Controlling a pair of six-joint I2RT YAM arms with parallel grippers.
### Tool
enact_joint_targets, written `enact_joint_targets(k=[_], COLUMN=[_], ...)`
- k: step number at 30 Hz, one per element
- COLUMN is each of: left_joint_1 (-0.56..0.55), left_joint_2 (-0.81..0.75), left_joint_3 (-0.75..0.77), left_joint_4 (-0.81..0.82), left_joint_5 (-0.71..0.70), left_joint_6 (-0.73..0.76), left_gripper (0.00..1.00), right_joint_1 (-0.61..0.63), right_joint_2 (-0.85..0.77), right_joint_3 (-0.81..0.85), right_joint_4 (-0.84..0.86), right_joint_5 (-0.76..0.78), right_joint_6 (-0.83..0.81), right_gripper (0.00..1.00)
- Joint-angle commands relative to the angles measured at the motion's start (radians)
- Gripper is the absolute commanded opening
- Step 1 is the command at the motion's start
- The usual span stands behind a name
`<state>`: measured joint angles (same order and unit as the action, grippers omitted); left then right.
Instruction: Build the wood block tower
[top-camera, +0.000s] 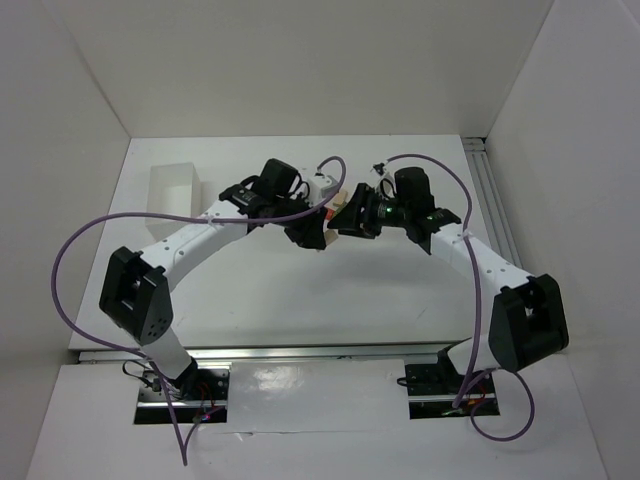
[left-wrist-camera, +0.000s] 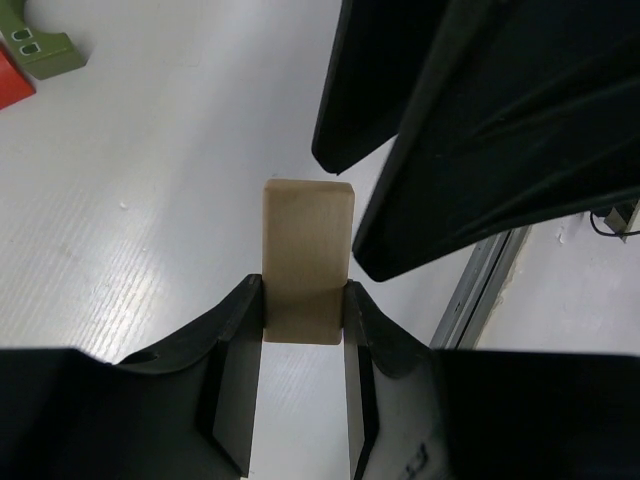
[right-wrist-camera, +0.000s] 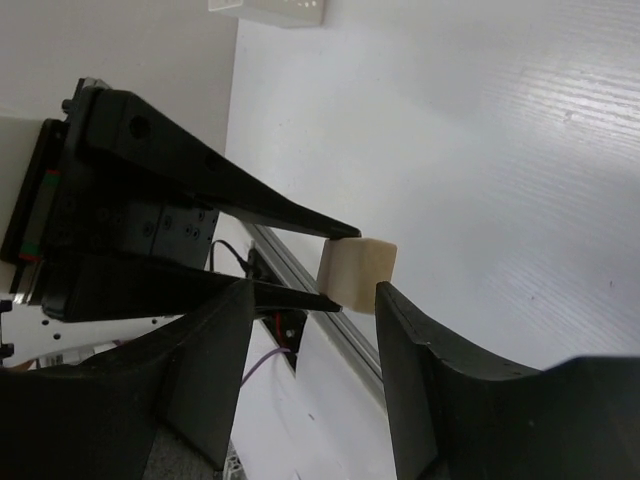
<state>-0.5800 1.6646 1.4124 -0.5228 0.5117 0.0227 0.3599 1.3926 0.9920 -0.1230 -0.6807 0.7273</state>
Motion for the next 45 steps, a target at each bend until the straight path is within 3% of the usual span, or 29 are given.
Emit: enact_joint_targets(k=[1, 32, 45], left_joint_1=[0.005, 0.014, 0.014], left_joint_2=[-0.048, -0.085, -0.085], left_joint_3=[-0.016, -0.055, -0.064], left_joint_4=[0.026, 0.073, 0.073], left_joint_5=[0.045, 0.036, 0.054], left_joint_6=[0.014, 0.005, 0.005], left_gripper=[0.0, 0.0, 0.0], right_joint_1=[-0.006, -0.015, -0.015], right_joint_2=[0.02, 0.072, 0.1], right_joint_3=[-0.009, -0.084, -0.052], right_joint_4=[0.077, 0.217, 0.227], right_joint_5=[-0.028, -0.134, -0.123], right_joint_6=[0.032, 0.119, 0.119], right_gripper=[0.59, 0.52, 0.35])
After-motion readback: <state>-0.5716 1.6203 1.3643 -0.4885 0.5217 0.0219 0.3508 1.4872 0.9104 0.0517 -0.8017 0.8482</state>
